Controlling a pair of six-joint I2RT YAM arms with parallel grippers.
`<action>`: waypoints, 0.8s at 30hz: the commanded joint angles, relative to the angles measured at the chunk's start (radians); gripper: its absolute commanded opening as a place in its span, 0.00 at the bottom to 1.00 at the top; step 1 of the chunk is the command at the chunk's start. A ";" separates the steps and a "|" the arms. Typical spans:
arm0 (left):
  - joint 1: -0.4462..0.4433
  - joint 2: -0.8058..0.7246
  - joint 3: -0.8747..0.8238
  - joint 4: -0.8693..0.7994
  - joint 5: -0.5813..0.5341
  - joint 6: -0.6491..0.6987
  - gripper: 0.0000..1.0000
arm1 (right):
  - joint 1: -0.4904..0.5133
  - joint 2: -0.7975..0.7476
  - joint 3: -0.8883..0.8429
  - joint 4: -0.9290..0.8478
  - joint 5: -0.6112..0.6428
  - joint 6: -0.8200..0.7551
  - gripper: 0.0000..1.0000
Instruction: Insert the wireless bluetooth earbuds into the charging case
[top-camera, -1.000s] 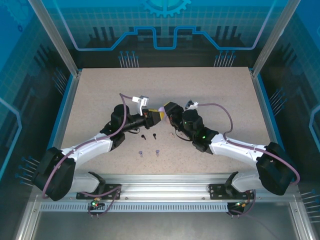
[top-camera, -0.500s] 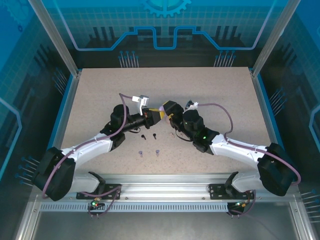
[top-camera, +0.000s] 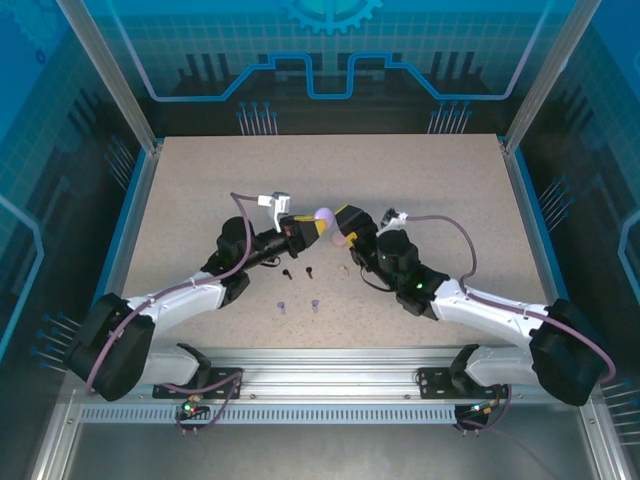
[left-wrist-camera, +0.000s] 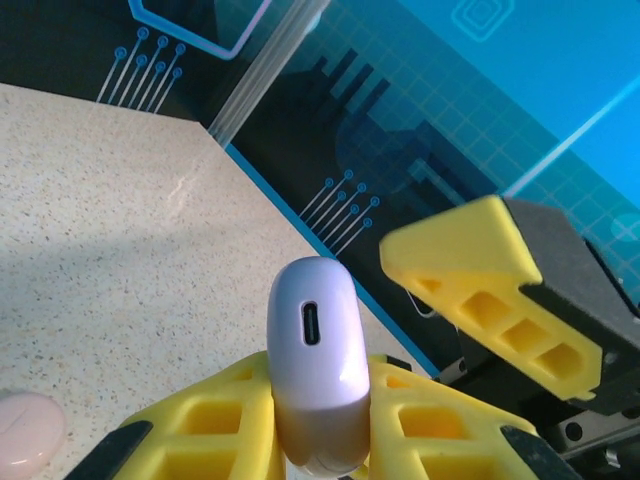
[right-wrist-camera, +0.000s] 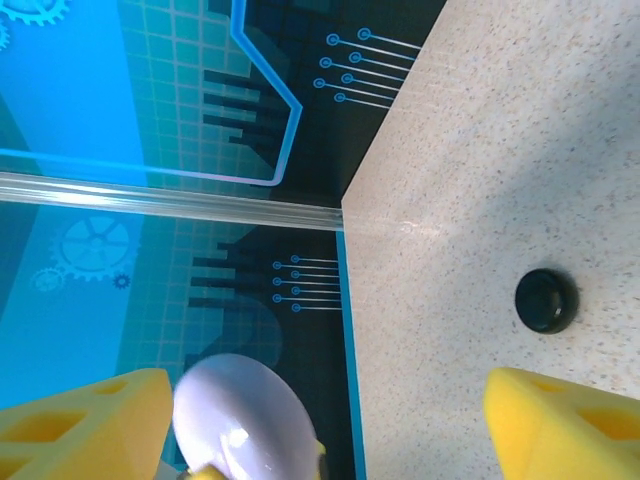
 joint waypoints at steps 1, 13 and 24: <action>-0.009 0.036 -0.028 0.191 -0.073 -0.088 0.00 | 0.017 0.004 -0.023 0.092 0.051 -0.028 0.83; -0.076 0.091 -0.062 0.311 -0.220 -0.191 0.00 | 0.024 0.028 0.009 0.113 0.048 -0.029 0.83; -0.095 0.101 -0.047 0.329 -0.230 -0.218 0.00 | 0.011 0.105 0.065 0.225 -0.039 -0.089 0.79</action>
